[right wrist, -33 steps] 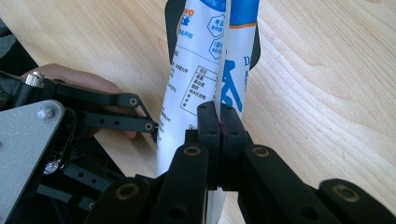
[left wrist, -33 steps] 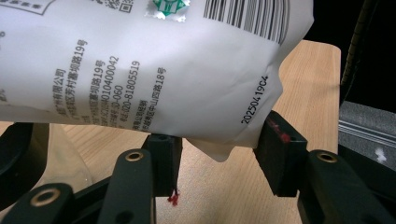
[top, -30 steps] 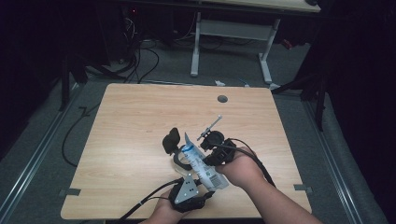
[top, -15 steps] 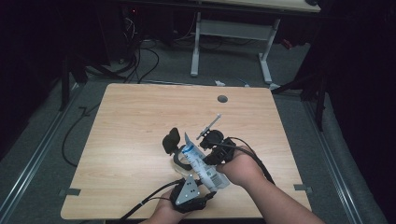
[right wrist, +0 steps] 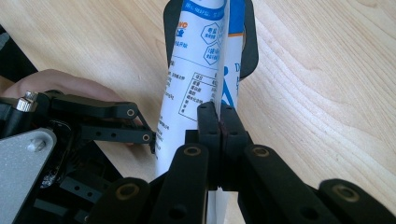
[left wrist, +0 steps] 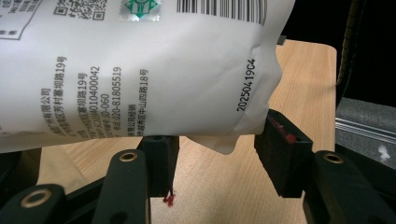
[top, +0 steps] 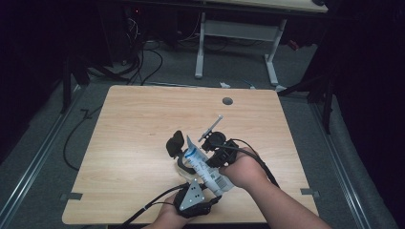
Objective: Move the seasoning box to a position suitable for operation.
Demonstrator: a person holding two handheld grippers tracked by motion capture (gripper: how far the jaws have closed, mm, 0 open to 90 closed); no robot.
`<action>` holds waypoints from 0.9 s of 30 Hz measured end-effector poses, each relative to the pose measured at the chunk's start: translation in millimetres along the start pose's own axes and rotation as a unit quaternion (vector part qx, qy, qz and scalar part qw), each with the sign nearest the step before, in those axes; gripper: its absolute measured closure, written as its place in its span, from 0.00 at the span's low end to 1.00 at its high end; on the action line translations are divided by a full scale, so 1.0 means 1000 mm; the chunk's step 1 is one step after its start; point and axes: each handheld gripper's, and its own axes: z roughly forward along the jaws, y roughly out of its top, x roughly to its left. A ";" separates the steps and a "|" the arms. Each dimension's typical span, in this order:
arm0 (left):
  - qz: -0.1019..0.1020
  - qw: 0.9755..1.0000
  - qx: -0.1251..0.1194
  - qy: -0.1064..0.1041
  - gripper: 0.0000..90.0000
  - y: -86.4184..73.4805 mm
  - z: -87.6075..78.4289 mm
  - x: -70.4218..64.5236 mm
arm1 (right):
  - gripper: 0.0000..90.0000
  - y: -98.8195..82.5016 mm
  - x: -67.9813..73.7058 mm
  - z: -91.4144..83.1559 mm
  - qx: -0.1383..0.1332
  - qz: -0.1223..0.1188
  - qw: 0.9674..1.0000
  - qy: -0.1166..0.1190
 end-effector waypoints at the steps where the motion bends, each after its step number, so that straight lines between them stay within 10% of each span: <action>1: 0.000 1.000 0.000 0.000 0.57 0.000 0.000 0.000 | 1.00 0.000 0.000 0.000 -0.001 0.000 1.000 0.001; 27: -0.009 1.000 -0.010 -0.001 0.58 0.005 -0.003 0.001 | 1.00 0.008 0.004 -0.003 0.006 -0.008 1.000 -0.004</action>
